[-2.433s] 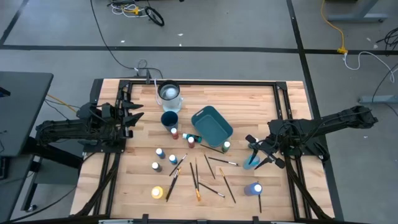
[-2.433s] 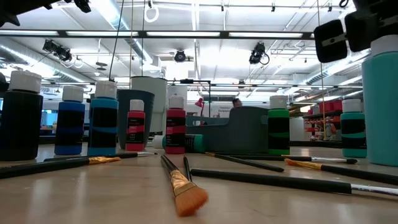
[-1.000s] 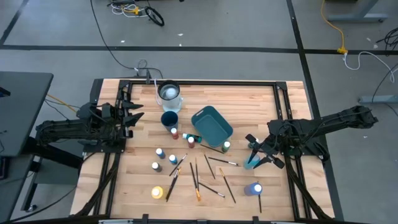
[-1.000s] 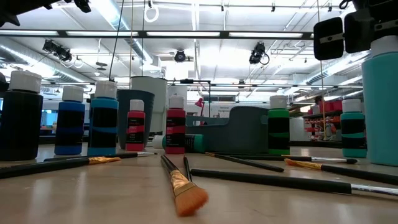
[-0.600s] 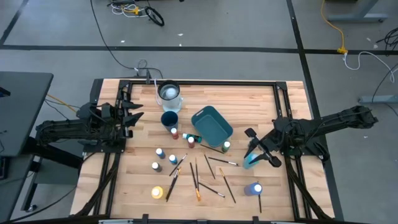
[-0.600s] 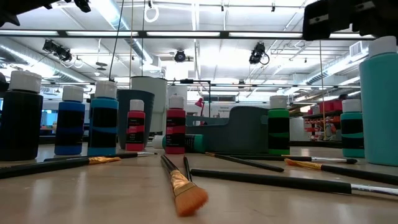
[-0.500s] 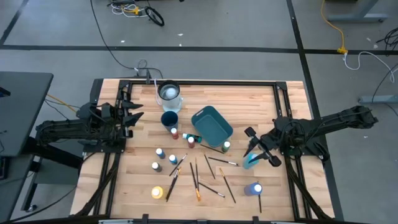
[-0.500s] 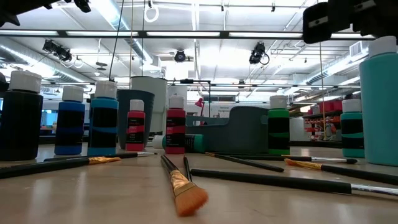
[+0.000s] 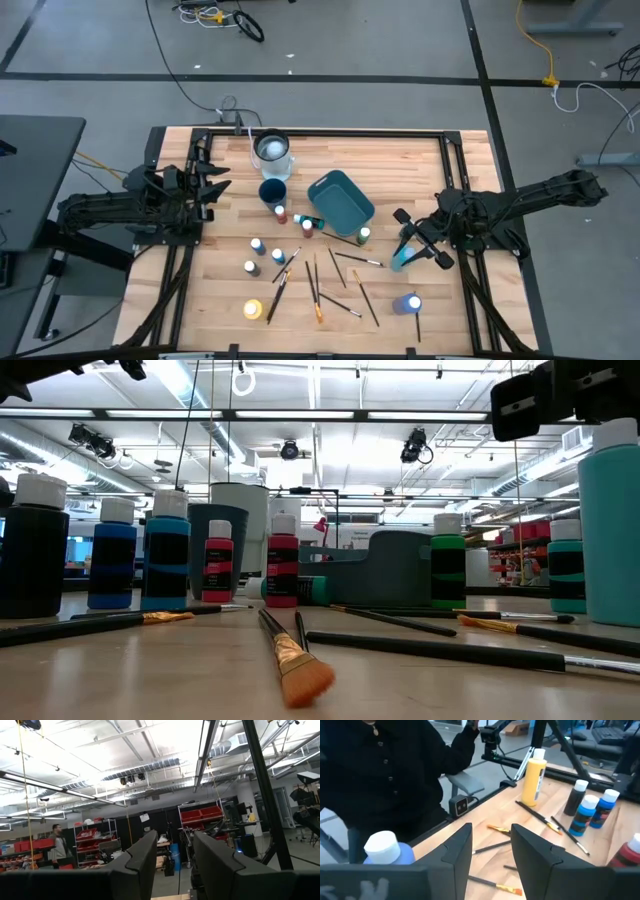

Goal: Pick & Place Paint Supplies
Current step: Put the large light blue paint bottle into the blue bin

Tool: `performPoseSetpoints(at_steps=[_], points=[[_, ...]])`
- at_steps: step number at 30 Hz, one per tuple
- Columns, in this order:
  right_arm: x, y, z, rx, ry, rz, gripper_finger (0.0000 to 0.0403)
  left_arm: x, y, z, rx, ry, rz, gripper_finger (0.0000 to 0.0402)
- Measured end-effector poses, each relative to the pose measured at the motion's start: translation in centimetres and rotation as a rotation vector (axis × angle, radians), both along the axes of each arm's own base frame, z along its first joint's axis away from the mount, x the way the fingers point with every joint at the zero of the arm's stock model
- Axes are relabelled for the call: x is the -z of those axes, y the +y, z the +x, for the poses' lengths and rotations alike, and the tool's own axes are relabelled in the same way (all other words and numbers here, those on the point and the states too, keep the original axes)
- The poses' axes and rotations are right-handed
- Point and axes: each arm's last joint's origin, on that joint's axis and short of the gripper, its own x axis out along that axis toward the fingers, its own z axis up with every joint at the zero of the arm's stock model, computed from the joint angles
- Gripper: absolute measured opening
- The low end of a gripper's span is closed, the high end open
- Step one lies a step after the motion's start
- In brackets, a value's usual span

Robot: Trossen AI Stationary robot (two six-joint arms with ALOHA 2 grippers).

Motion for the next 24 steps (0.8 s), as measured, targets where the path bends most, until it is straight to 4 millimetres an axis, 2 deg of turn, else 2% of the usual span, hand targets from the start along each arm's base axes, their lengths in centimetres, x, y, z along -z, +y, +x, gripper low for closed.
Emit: performPoseSetpoints(at_steps=[9, 16, 19, 24], points=[[-0.25, -0.01, 0.06, 0.007, -0.025, 0.002, 0.0149, 0.0, 0.0, 0.0, 0.0, 0.0, 0.0, 0.0137], [-0.33, -0.43, 0.36, 0.178, -0.038, -0.023, 0.0184, 0.0, 0.0, 0.0, 0.0, 0.0, 0.0, 0.0137], [-0.23, -0.31, 0.27, 0.136, -0.014, -0.001, 0.0198, 0.0, 0.0, 0.0, 0.0, 0.0, 0.0, 0.0137], [0.2, 0.09, -0.11, -0.033, 0.039, 0.018, 0.0206, 0.0, 0.0, 0.0, 0.0, 0.0, 0.0, 0.0137]])
